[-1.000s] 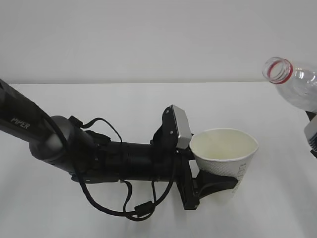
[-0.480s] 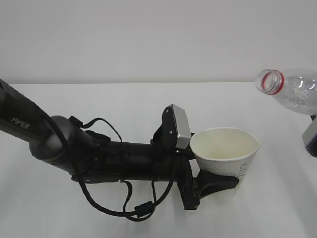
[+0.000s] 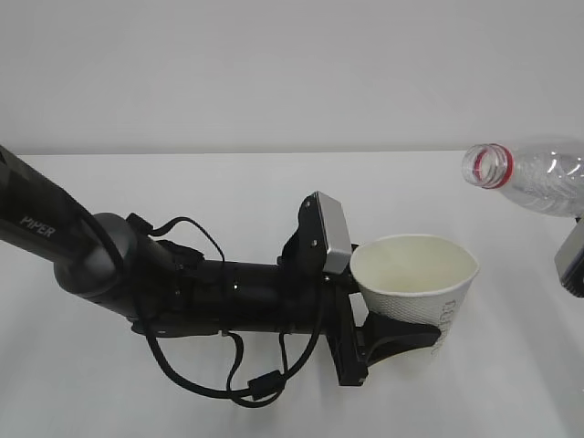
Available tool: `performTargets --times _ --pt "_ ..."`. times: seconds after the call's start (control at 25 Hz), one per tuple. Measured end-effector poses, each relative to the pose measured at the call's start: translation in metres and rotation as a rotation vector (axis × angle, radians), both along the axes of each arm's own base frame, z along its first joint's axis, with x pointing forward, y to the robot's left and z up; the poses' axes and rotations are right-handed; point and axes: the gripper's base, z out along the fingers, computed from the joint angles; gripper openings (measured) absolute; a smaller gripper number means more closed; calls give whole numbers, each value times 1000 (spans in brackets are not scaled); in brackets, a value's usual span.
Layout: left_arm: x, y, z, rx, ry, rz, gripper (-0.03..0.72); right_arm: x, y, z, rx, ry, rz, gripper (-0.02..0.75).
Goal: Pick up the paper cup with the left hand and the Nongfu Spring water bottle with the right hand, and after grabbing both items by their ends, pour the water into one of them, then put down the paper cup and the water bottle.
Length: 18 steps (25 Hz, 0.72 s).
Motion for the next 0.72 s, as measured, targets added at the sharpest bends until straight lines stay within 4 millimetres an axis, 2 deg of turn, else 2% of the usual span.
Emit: performTargets --times 0.72 --pt "-2 0 0 0 -8 -29 504 0 1 0 -68 -8 18 440"
